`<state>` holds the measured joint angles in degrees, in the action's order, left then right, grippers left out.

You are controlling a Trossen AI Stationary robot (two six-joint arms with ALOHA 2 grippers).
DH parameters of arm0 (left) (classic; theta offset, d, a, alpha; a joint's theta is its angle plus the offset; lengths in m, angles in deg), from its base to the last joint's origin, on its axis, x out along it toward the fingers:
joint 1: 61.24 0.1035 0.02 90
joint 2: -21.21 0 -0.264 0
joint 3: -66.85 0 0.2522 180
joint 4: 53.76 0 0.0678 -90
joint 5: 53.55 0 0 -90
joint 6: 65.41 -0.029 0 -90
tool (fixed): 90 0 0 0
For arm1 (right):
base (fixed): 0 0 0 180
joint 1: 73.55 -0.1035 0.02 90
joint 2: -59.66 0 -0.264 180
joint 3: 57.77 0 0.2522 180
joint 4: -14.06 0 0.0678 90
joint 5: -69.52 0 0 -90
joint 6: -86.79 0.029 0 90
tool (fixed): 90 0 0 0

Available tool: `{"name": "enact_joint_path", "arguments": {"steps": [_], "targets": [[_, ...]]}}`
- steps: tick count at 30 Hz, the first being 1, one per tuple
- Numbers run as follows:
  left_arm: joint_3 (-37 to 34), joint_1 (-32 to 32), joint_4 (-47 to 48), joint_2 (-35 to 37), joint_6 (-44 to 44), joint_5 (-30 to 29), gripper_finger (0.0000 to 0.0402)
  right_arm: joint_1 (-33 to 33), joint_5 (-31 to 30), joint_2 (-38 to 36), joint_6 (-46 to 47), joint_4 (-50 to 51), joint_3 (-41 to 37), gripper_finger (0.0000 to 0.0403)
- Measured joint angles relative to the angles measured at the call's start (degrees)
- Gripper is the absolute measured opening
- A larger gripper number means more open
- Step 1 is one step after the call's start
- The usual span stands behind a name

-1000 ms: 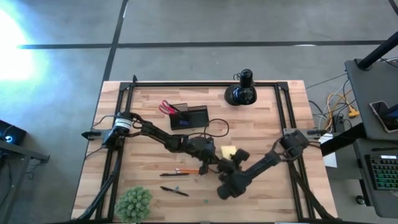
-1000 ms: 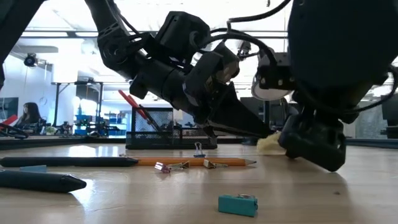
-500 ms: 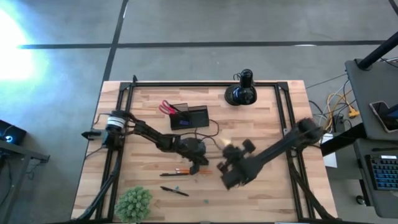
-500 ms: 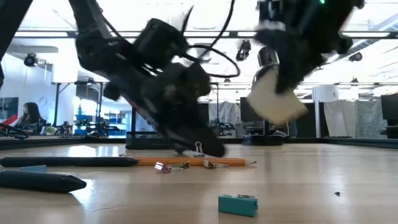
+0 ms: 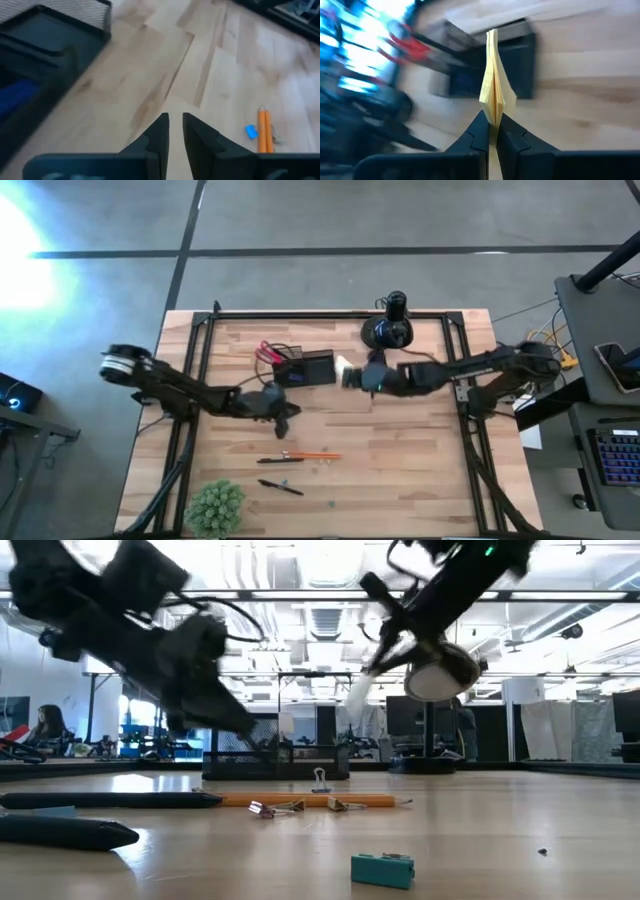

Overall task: Pick and place office supplies into organizer
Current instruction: Put the sticky notes into the black organizer

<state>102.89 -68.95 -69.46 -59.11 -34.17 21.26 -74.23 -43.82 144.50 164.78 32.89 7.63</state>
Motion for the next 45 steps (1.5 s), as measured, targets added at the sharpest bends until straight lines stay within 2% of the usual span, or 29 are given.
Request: {"name": "enact_joint_path", "arguments": {"steps": [2,5,9,13,16,19,21,28,32,37,41,45], "targets": [[-2.36,0.0,1.01,4.05,0.06,-0.67,0.004,3.2,1.87,0.9,3.41,-9.58,-2.53,0.0009],[-5.12,0.0,2.86,9.86,0.08,-1.7,0.004,6.94,4.73,3.4,9.77,-18.23,-4.65,0.0009],[-7.35,0.11,5.56,15.15,-0.05,-3.0,0.004,8.36,8.7,7.5,16.34,-29.69,-5.77,0.0009],[-8.09,0.2,9.33,17.89,-0.07,-3.54,0.004,8.4,10.71,13.51,22.22,-34.2,-5.27,0.0012],[-8.18,0.2,11.38,18.59,-0.3,-3.57,0.004,7.98,8.0,17.87,28.43,-34.83,-2.27,0.0012],[-8.22,0.2,11.21,18.34,-0.35,-3.55,0.004,7.09,2.56,21.45,31.5,-34.39,1.44,0.0012],[-8.26,0.2,11.24,18.37,-0.27,-3.53,0.004,6.98,1.68,22.93,31.57,-32.37,4.06,0.0012],[-8.47,0.2,11.09,18.63,-0.22,-3.01,0.004,6.52,-2.08,25.22,36.38,-8.22,13.56,0.0012],[-8.52,0.2,11.03,18.57,-0.55,-2.62,0.004,6.62,-2.42,25.05,34.6,-0.31,16.84,0.0013],[-8.59,0.2,11.01,18.54,-1.0,-2.48,0.004,8.01,2.77,24.94,27.51,5.44,18.49,0.0013],[-8.6,0.2,10.87,18.54,-4.19,-2.48,0.004,8.34,4.04,24.94,22.84,1.89,18.33,0.0013],[-8.6,0.2,10.76,18.54,-4.64,-2.5,0.004,10.22,10.8,24.94,15.36,-1.4,18.33,0.0012]]}}
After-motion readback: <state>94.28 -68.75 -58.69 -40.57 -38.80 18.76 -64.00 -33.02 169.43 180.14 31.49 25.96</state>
